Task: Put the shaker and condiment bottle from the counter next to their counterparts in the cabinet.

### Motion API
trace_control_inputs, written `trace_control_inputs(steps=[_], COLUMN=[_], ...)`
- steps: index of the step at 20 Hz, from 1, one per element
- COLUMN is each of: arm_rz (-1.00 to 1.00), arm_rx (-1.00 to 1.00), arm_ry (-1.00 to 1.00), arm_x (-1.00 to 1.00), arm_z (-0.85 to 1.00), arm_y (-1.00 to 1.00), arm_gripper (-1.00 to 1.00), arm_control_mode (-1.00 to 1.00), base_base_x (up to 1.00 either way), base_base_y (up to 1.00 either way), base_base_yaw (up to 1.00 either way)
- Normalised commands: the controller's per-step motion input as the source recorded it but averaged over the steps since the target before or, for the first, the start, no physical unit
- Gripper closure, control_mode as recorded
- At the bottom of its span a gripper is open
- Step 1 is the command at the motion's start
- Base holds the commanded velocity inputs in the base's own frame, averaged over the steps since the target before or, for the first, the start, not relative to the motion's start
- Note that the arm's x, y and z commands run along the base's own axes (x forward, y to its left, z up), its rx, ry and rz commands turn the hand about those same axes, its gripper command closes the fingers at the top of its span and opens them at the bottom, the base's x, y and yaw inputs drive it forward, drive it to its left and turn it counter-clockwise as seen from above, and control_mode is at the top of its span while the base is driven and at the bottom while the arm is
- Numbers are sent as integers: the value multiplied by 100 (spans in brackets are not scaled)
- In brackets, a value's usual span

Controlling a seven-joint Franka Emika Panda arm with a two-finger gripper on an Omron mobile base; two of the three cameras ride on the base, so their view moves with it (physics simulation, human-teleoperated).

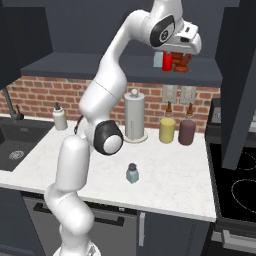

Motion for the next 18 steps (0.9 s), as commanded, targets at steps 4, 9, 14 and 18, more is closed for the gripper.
trace_control_inputs(steps=[4, 9, 14, 18], arm_rz=[0, -1, -1, 0], arm_rx=[4, 5, 4, 0], arm_ry=[2, 5, 5, 2], arm_x=[-34, -33, -47, -57], arm_z=[0, 0, 0, 2], arm_y=[-14, -8, 0, 3], arm_gripper=[-100, -100, -100, -100], arm_control_mode=[-100, -100, -100, -100], base_base_x=[0, 0, 0, 0], base_base_y=[0, 0, 0, 0], base_base_yaw=[0, 0, 0, 0])
